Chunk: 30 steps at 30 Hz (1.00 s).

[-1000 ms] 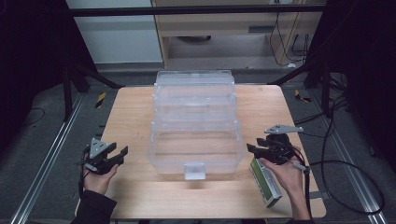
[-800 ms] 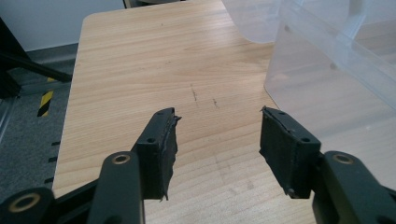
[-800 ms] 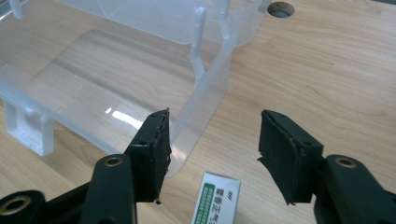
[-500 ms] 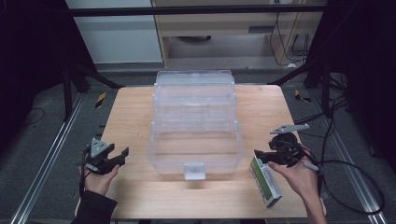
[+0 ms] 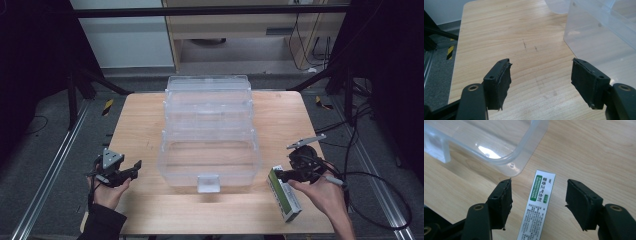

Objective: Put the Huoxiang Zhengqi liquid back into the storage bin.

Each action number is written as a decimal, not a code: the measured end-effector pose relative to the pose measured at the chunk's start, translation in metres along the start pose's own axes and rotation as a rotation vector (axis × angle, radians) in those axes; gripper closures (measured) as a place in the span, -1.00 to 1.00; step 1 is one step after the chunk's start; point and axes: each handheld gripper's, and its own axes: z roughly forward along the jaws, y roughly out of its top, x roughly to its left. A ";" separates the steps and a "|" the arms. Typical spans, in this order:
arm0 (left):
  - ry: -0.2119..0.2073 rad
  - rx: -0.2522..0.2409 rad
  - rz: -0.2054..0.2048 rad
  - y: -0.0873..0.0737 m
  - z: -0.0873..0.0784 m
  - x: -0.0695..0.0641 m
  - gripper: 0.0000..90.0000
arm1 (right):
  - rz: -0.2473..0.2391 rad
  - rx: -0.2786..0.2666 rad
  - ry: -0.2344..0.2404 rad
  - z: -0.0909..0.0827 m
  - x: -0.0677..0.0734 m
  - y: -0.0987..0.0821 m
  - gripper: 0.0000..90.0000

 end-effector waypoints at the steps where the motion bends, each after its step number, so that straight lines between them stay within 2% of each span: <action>1: 0.001 0.001 0.001 0.000 0.000 0.000 -0.31 | -0.001 0.009 0.000 0.001 0.000 -0.001 -0.14; 3: 0.001 0.003 0.001 0.000 0.000 0.000 -0.31 | 0.010 0.017 0.001 0.001 0.000 -0.002 -0.11; 8: 0.002 0.012 0.003 -0.001 0.001 0.000 -0.31 | -0.005 0.059 0.009 0.004 0.001 -0.005 -0.08; 10: 0.002 0.012 0.005 -0.001 0.001 0.000 -0.31 | 0.004 0.075 0.008 0.005 0.002 -0.006 -0.07; 16: -0.003 0.020 0.008 -0.001 0.002 -0.001 -0.32 | 0.022 0.155 0.014 0.009 0.002 -0.008 0.01; 30: -0.007 0.027 0.009 -0.001 0.002 -0.002 -0.34 | 0.032 0.234 0.031 0.018 0.002 -0.014 0.05</action>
